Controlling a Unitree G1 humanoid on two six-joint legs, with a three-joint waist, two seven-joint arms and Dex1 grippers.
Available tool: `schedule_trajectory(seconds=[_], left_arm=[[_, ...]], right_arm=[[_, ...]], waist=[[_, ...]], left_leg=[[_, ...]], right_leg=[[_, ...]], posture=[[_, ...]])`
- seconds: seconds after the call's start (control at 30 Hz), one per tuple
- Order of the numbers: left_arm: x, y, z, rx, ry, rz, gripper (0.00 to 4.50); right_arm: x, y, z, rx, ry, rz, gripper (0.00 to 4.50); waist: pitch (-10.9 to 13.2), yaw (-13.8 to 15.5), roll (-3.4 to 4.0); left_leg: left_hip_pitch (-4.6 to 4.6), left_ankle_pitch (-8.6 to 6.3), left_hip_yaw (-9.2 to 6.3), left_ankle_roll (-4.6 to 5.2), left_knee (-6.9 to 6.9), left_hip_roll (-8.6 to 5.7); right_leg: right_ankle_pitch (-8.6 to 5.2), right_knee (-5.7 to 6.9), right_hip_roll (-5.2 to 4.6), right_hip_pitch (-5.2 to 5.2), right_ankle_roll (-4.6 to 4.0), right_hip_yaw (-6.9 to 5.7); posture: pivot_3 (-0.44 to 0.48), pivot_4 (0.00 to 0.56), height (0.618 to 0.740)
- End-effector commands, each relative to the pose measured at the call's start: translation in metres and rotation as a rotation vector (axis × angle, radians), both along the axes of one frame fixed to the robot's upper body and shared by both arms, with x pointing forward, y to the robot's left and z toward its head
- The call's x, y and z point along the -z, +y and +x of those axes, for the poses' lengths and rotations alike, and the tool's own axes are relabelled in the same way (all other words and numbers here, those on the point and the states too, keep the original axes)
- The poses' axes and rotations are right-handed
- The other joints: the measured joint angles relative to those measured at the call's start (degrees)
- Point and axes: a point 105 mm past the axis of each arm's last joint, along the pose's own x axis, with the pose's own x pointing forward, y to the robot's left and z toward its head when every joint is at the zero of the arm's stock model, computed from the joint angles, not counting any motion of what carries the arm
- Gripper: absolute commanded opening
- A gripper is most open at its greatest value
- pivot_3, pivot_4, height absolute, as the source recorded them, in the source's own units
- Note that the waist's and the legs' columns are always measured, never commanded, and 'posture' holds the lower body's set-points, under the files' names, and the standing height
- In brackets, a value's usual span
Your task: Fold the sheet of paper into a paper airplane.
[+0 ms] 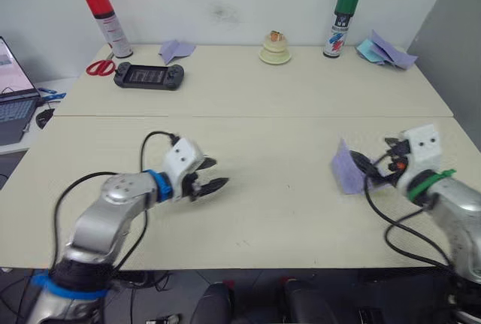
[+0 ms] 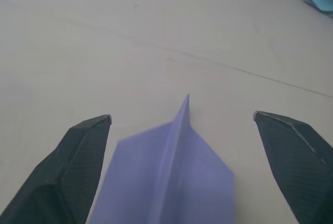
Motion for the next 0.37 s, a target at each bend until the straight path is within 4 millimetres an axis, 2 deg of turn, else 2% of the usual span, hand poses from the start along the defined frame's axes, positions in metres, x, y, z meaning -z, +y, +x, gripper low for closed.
schedule_trajectory(seconds=[0.03, 0.13, 0.27, 0.37], left_arm=[[-0.010, 0.020, -0.010, -0.024, -0.053, 0.054, 2.89], [-0.003, 0.051, -0.013, -0.122, -0.048, 0.097, 2.89], [-0.007, 0.058, -0.016, -0.141, -0.055, 0.063, 2.89], [-0.010, 0.064, -0.021, -0.150, -0.059, 0.055, 2.89]], right_arm=[[-0.014, -0.010, -0.018, -0.167, -0.044, -0.106, 4.50], [-0.009, -0.031, -0.039, -0.271, -0.002, -0.216, 4.50], [-0.008, -0.042, -0.050, -0.313, 0.043, -0.190, 4.50], [0.001, -0.051, -0.057, -0.331, 0.086, -0.220, 4.50]], waist=[[0.0, 0.1, 0.00], [0.0, 0.3, -0.01], [0.0, 0.3, -0.03], [0.0, 0.3, -0.04]], left_leg=[[-0.01, 0.00, 0.05, 0.00, 0.00, 0.00], [-0.01, 0.00, 0.19, 0.01, 0.00, 0.03], [0.02, 0.02, 0.37, 0.05, 0.03, 0.06], [0.08, 0.06, 0.44, 0.10, 0.04, 0.08]], right_leg=[[0.00, -0.02, 0.00, 0.00, 0.00, -0.03], [-0.06, -0.11, 0.00, 0.04, 0.11, -0.05], [-0.10, -0.16, 0.00, 0.08, 0.19, 0.02], [-0.02, -0.17, -0.01, 0.11, 0.22, 0.05]], posture=[[0.000, 0.150, 0.722], [0.000, 0.150, 0.722], [0.000, 0.150, 0.722], [0.000, 0.150, 0.722]])
